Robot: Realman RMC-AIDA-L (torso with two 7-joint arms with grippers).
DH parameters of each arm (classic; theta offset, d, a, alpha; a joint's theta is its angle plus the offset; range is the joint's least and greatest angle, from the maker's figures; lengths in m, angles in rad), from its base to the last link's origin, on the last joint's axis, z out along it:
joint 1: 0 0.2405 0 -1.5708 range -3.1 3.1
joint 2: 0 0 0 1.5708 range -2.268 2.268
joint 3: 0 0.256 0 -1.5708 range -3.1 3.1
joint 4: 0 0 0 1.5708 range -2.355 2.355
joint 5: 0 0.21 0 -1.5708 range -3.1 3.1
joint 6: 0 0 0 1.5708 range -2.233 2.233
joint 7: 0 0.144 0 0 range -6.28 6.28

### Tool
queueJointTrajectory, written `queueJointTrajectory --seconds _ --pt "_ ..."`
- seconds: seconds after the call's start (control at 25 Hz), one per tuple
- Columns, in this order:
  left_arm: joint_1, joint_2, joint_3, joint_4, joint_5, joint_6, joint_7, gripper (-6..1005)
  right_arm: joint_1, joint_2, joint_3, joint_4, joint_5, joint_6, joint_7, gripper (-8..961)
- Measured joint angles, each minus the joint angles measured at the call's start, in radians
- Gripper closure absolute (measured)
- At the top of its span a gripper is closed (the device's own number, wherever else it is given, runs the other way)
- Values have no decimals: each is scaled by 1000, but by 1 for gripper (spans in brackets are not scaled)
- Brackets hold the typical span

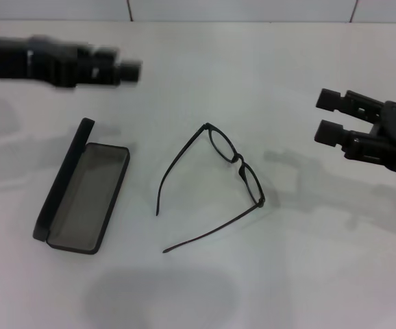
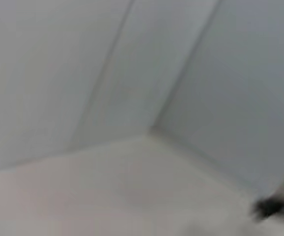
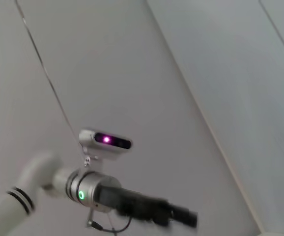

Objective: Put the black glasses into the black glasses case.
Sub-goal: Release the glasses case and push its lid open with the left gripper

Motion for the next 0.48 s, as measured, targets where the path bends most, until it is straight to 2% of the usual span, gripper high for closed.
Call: queueJointTrajectory --seconds 0.08,0.16,0.32,0.48 --pt "-2 -28 57 165 216 5 -114 371 -2 2 5 0 -3 3 -4 97" --pt "1 -47 144 274 386 5 -210 375 -2 4 8 0 -5 7 -11 97" --pt "3 -50 290 315 576 3 -370 383 4 9 12 0 -8 22 -16 97" --pt "4 -54 356 282 655 -10 -423 390 8 9 14 1 -11 30 -22 97"
